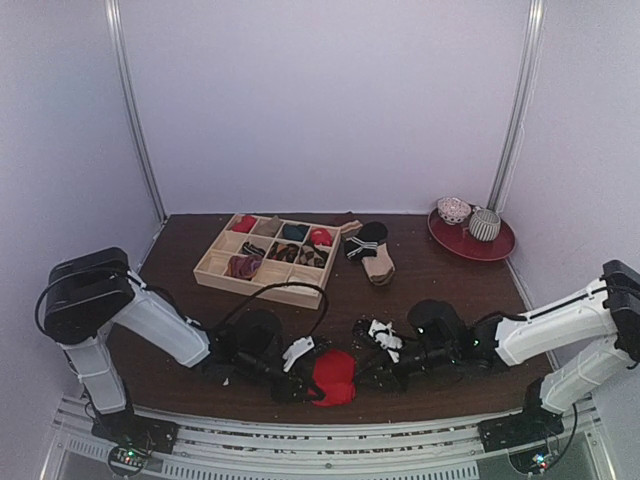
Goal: Roll the socks
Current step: Roll a pair of socks at the center of the board.
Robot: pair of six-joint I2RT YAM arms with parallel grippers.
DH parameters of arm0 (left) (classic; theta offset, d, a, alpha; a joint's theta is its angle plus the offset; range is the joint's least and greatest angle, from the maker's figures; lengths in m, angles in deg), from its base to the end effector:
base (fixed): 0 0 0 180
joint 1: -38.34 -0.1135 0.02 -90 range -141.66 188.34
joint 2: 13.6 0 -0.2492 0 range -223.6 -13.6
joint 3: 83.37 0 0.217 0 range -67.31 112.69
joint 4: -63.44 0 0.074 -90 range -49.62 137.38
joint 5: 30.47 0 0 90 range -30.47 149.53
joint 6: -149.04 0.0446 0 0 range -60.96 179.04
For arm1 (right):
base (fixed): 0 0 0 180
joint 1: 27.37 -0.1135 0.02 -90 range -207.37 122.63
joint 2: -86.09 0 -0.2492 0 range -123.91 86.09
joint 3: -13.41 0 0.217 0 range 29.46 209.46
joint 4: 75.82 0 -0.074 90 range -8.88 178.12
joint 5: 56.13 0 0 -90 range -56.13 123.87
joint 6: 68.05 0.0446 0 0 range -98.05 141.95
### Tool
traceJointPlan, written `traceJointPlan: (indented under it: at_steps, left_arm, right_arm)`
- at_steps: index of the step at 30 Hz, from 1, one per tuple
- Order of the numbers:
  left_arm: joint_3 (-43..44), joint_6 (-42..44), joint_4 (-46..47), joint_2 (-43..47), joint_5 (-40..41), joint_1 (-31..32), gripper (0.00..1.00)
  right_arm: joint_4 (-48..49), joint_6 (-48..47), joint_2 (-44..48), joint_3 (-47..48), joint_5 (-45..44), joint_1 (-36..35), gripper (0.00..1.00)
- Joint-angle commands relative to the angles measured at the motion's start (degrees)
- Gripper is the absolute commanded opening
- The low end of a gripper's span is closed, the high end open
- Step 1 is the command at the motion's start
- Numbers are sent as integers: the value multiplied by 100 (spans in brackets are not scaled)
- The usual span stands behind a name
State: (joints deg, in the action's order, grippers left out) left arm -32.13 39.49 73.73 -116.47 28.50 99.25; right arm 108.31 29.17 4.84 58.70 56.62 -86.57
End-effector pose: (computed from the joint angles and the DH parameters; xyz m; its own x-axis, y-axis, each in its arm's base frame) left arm 0.1231 -0.2685 0.1122 -0.6162 0.5177 -0.5936 0.7755 0.2670 -0.5721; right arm 0.1160 0.2283 0.1717 -0.3886 -0.4255 -0.8172 -0.9188 0.2454 0.3091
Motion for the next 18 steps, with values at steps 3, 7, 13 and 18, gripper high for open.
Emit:
traceJointPlan:
  at_steps: [3, 7, 13, 18]
  left_arm:
    - [-43, -465, -983, -706, -495, -96, 0]
    - [-29, -501, -912, -845, -588, -105, 0]
    - [-59, -492, -959, -848, -577, -140, 0]
    - [-68, -476, -976, -846, -579, -140, 0]
  right_arm:
    - [874, -1470, 421, -476, -1840, -806, 45]
    - [901, -2244, 216, -468, -2352, -1399, 49]
    - [717, -2569, -356, -140, -2391, -1764, 51]
    - [619, -2457, -800, 20, -2785, -1947, 51]
